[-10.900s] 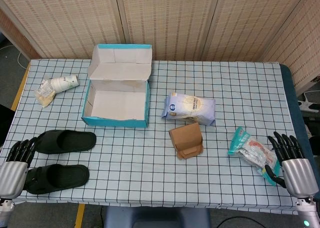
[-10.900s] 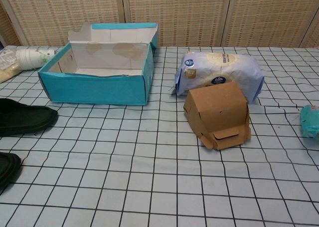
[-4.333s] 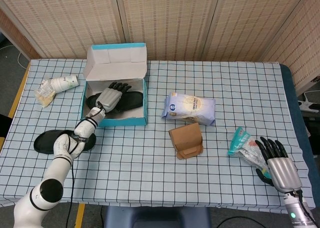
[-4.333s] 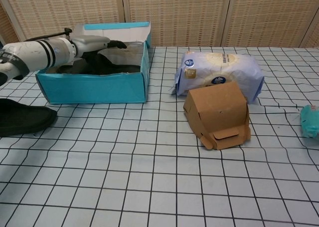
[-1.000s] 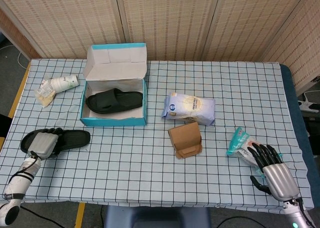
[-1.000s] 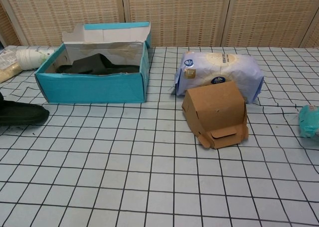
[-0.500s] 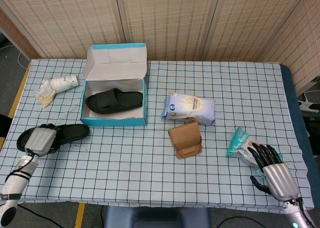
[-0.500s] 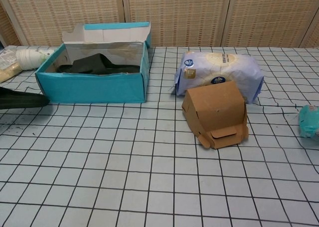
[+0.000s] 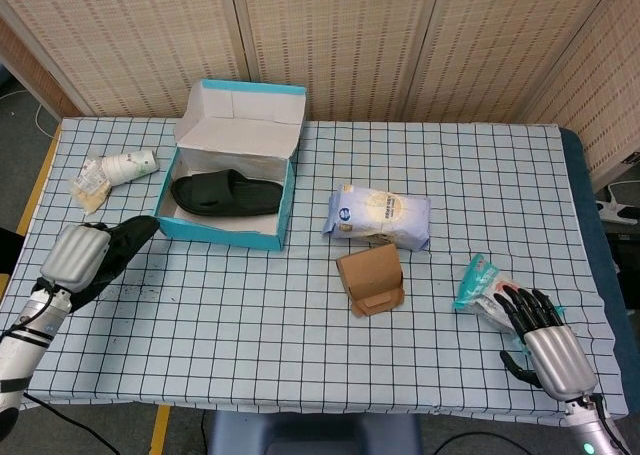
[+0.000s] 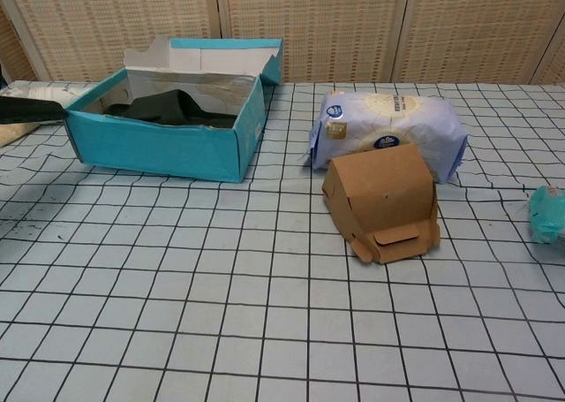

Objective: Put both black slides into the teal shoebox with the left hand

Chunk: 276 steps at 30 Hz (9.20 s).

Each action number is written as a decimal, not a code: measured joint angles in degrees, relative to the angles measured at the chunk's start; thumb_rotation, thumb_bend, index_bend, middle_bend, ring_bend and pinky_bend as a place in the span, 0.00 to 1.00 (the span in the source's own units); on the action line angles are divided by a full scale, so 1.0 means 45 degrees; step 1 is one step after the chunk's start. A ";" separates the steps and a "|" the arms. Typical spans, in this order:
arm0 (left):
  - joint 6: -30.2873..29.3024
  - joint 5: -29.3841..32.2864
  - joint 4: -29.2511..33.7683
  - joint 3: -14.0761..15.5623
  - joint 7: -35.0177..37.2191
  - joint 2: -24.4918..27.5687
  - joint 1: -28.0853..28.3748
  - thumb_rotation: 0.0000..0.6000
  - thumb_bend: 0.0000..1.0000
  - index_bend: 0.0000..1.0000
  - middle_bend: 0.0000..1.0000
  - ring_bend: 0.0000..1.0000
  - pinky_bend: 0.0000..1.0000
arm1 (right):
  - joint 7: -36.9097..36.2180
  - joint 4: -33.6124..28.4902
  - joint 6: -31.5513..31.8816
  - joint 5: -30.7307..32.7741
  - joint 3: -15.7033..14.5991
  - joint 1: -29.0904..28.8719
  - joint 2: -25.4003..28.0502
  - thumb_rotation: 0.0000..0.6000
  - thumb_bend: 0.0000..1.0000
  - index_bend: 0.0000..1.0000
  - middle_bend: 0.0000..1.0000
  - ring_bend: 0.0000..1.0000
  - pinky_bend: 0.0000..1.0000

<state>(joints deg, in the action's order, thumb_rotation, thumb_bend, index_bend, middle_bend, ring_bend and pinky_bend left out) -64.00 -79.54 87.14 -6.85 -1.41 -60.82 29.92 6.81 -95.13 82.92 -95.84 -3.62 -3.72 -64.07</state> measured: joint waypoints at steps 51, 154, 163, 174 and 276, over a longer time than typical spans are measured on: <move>-0.1666 -0.4751 -1.6060 0.0935 1.3660 -0.9772 0.6218 1.00 0.89 0.42 0.51 0.35 0.49 | 0.2187 0.0371 -0.1378 0.1718 0.0336 -0.0390 -0.1203 0.96 0.24 0.00 0.00 0.00 0.00; -0.2436 -0.0977 -1.4730 -0.0069 0.2185 -1.1184 0.2413 1.00 0.37 0.02 0.01 0.00 0.16 | 0.0805 -0.0068 -0.0868 0.0327 -0.0355 -0.0217 -0.0227 0.96 0.24 0.00 0.00 0.00 0.00; -0.2049 -0.0910 -1.5058 -0.0155 0.1969 -1.1387 0.2680 1.00 0.38 0.18 0.18 0.13 0.23 | 0.0730 -0.0061 -0.0792 0.0341 -0.0312 -0.0195 -0.0175 0.96 0.24 0.00 0.00 0.00 0.00; -0.1993 -0.0877 -1.5245 -0.0157 0.2196 -1.1406 0.2706 1.00 0.51 0.38 0.37 0.30 0.36 | 0.0738 -0.0056 -0.0880 0.0403 -0.0289 -0.0217 -0.0191 0.96 0.24 0.00 0.00 0.00 0.00; -0.1370 -0.2625 -0.7856 0.1533 0.5535 -0.4492 0.3447 1.00 0.73 0.14 0.25 0.15 0.16 | 0.1235 -0.0213 -0.1461 0.0558 -0.0511 -0.0378 -0.0345 0.96 0.24 0.00 0.00 0.00 0.00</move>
<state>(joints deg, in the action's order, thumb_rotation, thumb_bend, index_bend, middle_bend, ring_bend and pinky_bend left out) -70.17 -91.35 51.79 0.05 23.50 -81.04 45.43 12.37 -96.09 76.34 -93.33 -5.92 -5.42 -65.62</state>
